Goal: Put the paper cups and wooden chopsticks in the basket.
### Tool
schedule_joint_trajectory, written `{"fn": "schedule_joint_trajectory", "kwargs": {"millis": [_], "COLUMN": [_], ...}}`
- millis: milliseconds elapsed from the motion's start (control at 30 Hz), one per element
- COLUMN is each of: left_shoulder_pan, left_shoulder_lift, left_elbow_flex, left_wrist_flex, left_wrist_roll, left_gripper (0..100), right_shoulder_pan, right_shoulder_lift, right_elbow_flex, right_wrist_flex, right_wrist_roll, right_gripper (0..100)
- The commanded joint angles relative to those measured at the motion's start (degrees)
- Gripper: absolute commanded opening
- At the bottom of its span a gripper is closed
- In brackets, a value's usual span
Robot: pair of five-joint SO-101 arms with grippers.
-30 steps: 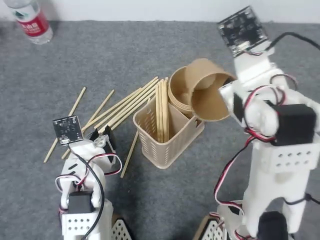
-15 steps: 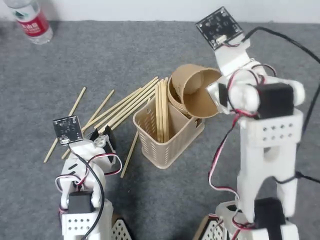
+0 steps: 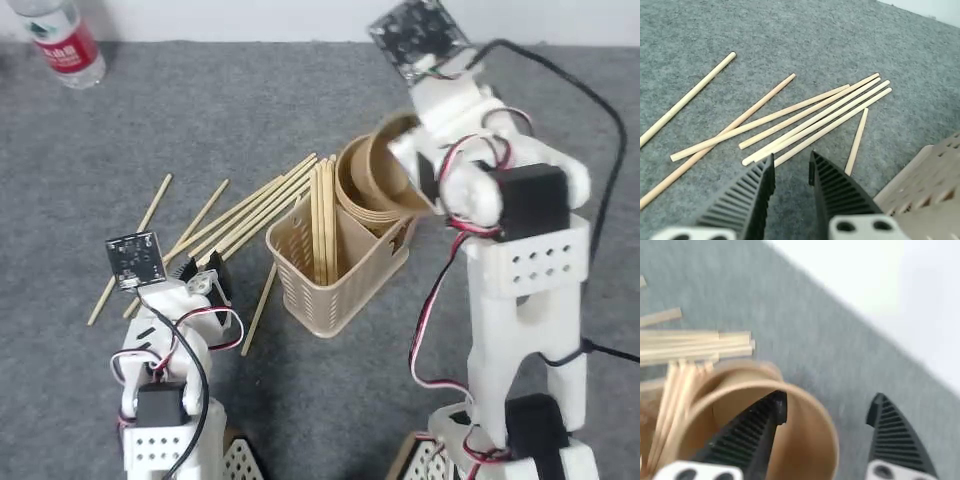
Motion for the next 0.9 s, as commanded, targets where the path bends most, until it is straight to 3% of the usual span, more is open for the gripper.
{"fn": "schedule_joint_trajectory", "kwargs": {"millis": [0,233,433,533,700,867], "left_shoulder_pan": [0.4,0.4,0.4,0.4,0.4,0.4], "left_shoulder_lift": [-0.9,-0.9,-1.0,-1.0,-1.0,-1.0], "left_elbow_flex": [-0.2,-0.2,-0.2,-0.2,-0.2,-0.2], "left_wrist_flex": [0.9,0.9,0.9,0.9,1.0,2.9], "left_wrist_roll": [-0.5,-0.5,-0.5,-0.5,-0.5,-2.0], "left_gripper": [11,11,11,11,11,12], "right_shoulder_pan": [-1.2,0.0,15.2,20.4,25.8,25.9], "right_shoulder_lift": [1.0,-2.2,-6.6,-6.9,-6.8,-6.9], "right_elbow_flex": [-2.7,-4.8,-1.7,4.6,15.2,37.4], "right_wrist_flex": [-5.9,-3.6,6.5,10.8,13.1,4.4], "right_wrist_roll": [0.5,0.6,0.2,0.2,0.1,-0.5], "right_gripper": [21.5,20.6,20.5,19.5,0.0,2.2]}}
